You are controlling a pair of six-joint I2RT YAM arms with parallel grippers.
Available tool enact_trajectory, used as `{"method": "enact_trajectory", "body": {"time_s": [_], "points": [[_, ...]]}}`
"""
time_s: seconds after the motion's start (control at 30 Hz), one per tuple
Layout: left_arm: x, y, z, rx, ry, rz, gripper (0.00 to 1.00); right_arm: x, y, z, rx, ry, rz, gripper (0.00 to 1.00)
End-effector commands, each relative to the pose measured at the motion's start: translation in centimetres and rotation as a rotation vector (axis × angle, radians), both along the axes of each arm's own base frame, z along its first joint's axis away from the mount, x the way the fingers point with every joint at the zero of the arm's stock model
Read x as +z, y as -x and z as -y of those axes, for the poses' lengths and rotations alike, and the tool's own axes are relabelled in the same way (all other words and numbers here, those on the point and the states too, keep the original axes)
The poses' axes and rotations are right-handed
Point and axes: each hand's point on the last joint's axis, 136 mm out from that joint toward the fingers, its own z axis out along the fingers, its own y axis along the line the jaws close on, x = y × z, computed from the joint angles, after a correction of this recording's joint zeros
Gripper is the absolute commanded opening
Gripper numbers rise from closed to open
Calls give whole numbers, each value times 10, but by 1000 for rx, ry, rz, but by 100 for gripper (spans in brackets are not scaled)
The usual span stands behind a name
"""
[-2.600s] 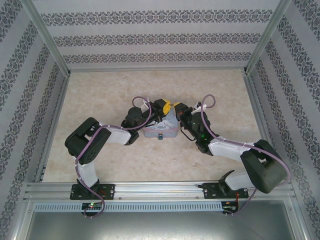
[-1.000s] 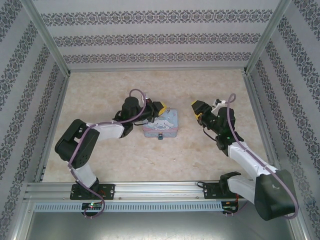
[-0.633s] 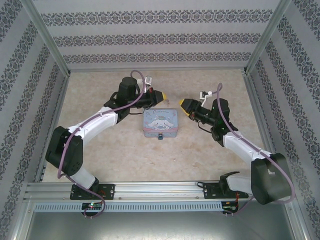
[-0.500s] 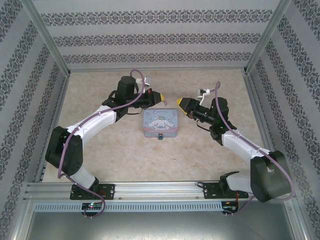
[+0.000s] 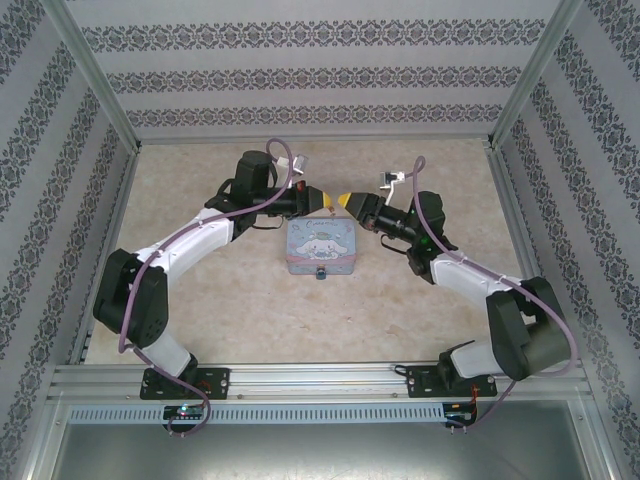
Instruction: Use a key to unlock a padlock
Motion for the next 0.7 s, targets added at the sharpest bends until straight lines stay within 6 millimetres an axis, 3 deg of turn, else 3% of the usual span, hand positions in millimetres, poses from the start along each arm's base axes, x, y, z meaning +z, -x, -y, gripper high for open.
{"method": "enact_trajectory", "body": {"time_s": [0.0, 0.67], "points": [[19, -7, 2, -28, 59, 40, 0, 22, -2, -6, 20, -31, 96, 36], [13, -20, 7, 21, 136, -27, 0, 8, 1, -12, 37, -66, 67, 31]]}}
